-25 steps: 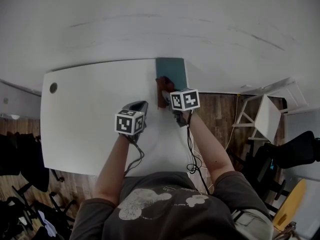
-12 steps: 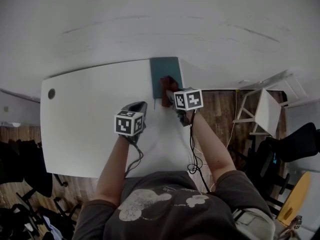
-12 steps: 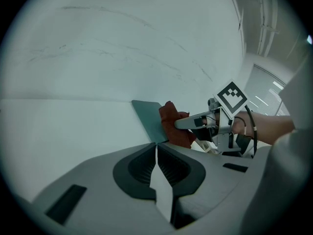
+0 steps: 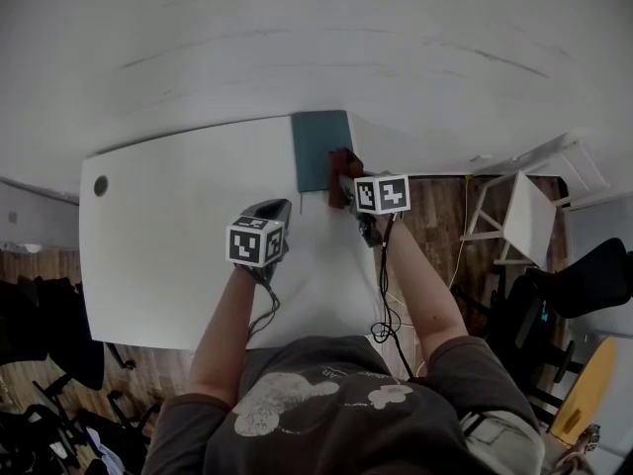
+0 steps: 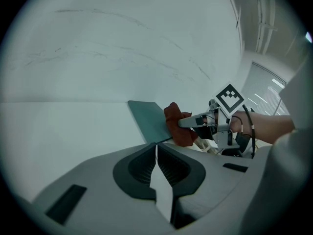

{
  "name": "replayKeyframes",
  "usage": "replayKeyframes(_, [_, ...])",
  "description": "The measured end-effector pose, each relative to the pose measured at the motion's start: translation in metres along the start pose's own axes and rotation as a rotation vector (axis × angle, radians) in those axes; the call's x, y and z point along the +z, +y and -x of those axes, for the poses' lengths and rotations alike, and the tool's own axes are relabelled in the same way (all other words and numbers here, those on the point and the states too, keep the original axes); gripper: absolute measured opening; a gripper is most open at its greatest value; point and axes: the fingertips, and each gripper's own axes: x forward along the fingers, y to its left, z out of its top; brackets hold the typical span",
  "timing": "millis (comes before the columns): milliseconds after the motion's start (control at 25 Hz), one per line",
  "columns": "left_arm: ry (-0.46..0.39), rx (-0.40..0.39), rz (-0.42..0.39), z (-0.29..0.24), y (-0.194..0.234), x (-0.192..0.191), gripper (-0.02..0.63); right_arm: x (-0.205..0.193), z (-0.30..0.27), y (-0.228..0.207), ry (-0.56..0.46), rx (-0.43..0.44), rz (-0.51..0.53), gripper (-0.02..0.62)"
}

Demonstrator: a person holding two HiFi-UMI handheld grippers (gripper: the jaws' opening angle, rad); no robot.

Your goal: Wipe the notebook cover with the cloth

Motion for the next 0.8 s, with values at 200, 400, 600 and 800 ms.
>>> replayKeyframes(200, [0.005,0.009,-0.002,0.002,-0.006,-0.003,0.008,-0.004,0.01,-0.015,-0.007,-0.02,-0.033,0.107])
replayKeyframes(400, [0.002,0.016,0.005,0.003,-0.013,-0.005,0.006,-0.008,0.021,-0.03,-0.015,-0.043,-0.057,0.107])
replayKeyframes(600, [0.0,0.03,0.007,0.008,-0.023,-0.011,0.006,-0.015,0.03,-0.037,-0.021,-0.046,-0.073,0.108])
replayKeyframes(800, [-0.006,0.053,0.005,0.014,-0.032,-0.014,0.006,-0.02,0.036,-0.042,-0.027,-0.033,-0.083,0.108])
